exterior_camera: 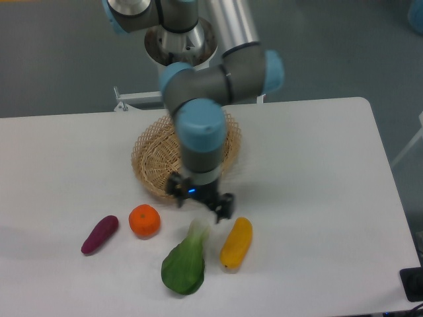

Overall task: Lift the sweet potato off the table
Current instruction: 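Move the gripper over the basket and down toward the purple sweet potato, then lower the gripper around the sweet potato and close on it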

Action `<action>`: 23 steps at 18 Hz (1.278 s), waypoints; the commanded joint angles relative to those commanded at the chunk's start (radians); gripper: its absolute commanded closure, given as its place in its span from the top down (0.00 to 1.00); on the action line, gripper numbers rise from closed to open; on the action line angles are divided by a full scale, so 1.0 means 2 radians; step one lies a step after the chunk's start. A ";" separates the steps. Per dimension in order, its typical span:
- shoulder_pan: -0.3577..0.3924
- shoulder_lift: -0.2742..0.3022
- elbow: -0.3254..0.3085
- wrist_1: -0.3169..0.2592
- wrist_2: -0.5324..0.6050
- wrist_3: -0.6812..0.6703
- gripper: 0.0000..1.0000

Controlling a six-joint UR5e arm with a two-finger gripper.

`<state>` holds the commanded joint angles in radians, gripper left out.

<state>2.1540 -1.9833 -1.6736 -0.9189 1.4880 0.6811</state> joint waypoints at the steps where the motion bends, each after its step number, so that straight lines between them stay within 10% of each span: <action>1: -0.012 -0.006 0.000 0.000 0.000 0.000 1.00; 19: -0.104 -0.080 0.005 0.018 0.001 -0.021 1.00; 23: -0.104 -0.081 0.011 0.018 0.001 -0.038 0.27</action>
<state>1.9451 -2.1445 -1.6521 -0.8836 1.4895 0.6046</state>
